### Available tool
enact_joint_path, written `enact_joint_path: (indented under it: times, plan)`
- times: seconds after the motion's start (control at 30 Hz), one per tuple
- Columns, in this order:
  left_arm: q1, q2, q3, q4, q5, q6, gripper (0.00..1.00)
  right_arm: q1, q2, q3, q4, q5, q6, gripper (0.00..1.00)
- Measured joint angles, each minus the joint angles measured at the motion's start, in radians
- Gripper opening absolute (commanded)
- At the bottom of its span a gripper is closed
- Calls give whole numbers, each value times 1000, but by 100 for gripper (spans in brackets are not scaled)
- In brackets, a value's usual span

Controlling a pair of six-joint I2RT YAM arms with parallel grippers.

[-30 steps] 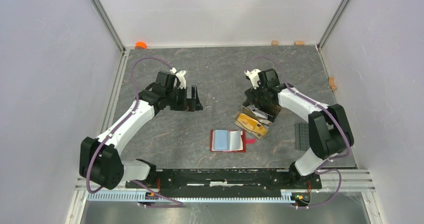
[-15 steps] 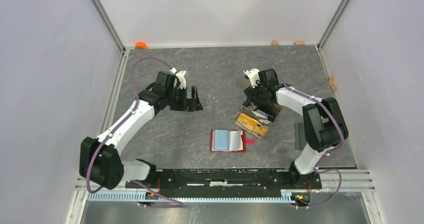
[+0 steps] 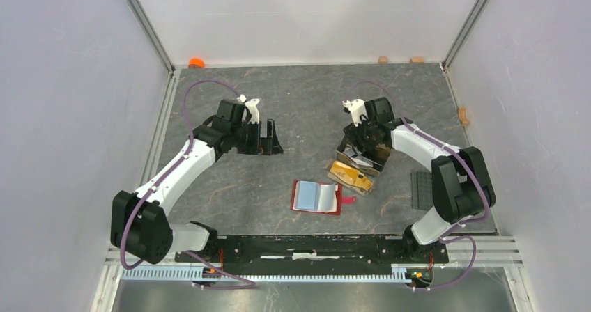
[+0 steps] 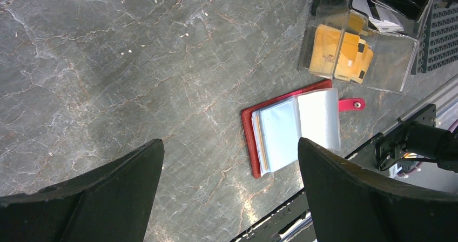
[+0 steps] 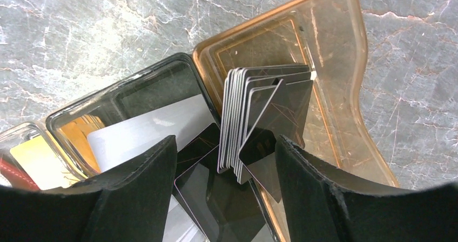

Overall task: Put the credit cards into the card holder
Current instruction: Pick up the credit card from the storage box.

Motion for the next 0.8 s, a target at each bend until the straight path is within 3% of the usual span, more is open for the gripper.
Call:
enact_joint_path:
  times: [0.1, 0.23, 0.4, 0.63, 0.8]
  plan:
    - [0, 0, 0, 0, 0, 0, 100, -2, -9, 0, -12, -22, 0, 69]
    - [0, 0, 0, 0, 0, 0, 100, 3, -11, 0, -28, -38, 0, 83]
    - [0, 0, 0, 0, 0, 0, 100, 4, 9, 0, -5, -11, -7, 85]
    - [0, 0, 0, 0, 0, 0, 100, 16, 71, 1, 87, 56, -4, 84]
    - [0, 0, 0, 0, 1, 0, 100, 40, 73, 1, 105, 59, -5, 74]
